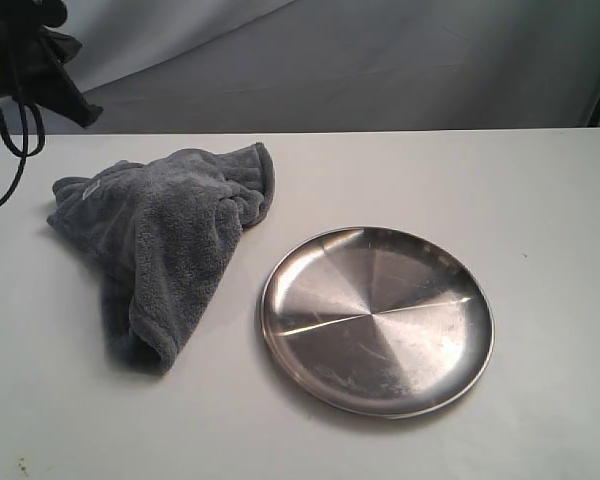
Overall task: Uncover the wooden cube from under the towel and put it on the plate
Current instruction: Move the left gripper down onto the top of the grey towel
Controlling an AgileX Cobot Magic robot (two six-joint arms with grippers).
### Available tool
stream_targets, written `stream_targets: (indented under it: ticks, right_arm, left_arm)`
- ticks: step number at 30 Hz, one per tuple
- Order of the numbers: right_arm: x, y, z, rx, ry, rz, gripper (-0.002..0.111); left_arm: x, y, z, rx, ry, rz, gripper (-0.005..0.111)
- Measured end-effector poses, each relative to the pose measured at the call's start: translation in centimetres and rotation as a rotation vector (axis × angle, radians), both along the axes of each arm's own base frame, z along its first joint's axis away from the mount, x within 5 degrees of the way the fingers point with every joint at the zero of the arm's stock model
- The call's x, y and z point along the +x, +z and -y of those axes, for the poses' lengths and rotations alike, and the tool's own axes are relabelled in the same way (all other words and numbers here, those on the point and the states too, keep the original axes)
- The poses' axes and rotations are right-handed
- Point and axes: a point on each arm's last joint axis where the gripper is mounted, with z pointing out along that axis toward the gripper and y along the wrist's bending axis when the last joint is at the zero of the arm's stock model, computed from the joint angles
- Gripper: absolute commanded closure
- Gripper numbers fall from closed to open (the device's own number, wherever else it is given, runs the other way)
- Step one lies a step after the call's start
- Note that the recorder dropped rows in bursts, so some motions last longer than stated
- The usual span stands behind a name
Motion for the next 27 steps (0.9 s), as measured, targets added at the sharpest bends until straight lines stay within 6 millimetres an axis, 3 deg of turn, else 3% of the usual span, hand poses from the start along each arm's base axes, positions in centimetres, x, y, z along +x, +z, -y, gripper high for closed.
stream_targets:
  ticks: [8, 16, 27]
  right_arm:
    - [0.0, 0.0, 0.0, 0.000, 0.000, 0.000, 0.108]
    - [0.0, 0.0, 0.0, 0.000, 0.000, 0.000, 0.108]
    - [0.0, 0.0, 0.0, 0.000, 0.000, 0.000, 0.108]
  left_arm:
    - [0.2, 0.0, -0.5, -0.066, 0.107, -0.104, 0.107]
    - [2.1, 1.5, -0.8, -0.111, 0.286, -0.287, 0.107]
    - [2.2, -0.9, 2.9, -0.141, 0.182, -0.779, 0.107]
